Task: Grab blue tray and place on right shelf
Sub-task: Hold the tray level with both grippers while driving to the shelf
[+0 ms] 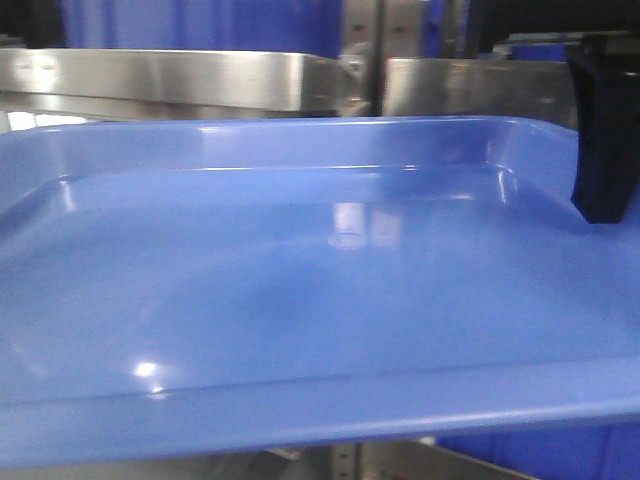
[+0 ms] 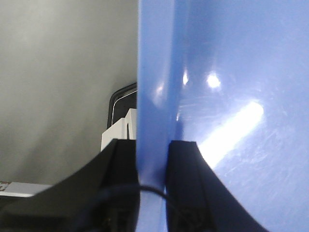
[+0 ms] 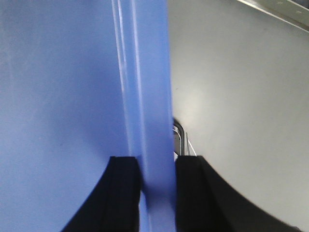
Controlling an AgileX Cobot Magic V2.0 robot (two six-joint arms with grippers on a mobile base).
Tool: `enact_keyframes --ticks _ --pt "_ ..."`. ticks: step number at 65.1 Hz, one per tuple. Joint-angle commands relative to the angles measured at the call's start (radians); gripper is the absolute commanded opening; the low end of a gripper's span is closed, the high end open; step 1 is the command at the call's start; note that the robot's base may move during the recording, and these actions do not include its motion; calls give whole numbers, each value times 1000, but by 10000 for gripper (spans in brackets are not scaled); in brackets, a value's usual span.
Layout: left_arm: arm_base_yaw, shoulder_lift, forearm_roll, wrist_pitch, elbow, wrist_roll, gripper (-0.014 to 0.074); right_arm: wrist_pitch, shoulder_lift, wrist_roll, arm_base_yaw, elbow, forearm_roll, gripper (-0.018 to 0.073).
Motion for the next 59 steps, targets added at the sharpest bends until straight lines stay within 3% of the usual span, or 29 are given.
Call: enact_keyframes --ticks 1,59 --pt "-6 -21 -17 60 -32 -20 -19 -43 -33 12 7 -30 31 253" --pt "-6 -21 -17 60 -32 -20 -19 -43 -33 12 7 -30 31 253"
